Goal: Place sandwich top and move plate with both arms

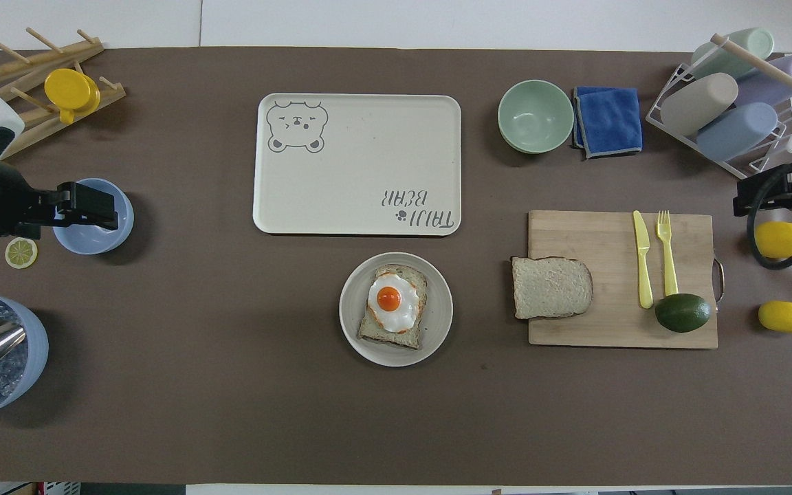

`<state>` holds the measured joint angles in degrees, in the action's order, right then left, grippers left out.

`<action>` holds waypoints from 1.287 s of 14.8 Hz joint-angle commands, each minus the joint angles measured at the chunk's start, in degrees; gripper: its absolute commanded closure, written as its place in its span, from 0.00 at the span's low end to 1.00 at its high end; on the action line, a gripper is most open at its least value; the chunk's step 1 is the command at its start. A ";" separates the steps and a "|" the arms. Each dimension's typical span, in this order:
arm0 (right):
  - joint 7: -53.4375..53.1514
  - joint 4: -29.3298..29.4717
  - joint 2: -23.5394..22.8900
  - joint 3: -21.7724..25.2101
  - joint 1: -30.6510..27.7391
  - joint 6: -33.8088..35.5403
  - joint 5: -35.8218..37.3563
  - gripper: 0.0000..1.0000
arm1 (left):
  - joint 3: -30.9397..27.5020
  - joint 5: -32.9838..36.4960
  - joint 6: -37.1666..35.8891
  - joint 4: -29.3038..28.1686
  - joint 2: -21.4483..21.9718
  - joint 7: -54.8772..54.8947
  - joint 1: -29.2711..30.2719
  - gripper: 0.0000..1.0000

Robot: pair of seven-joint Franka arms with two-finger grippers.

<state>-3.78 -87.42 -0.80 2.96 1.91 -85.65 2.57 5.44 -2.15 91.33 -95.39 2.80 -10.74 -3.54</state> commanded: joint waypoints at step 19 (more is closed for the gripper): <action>5.01 -2.93 0.98 -0.94 4.05 -1.62 -1.52 0.00 | -0.34 -0.05 -0.45 -1.29 1.33 0.02 -0.15 0.00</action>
<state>-0.59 -88.24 -0.80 2.53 3.58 -85.69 2.41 5.44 -2.15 91.33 -95.39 2.80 -10.74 -3.54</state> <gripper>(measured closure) 0.000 0.000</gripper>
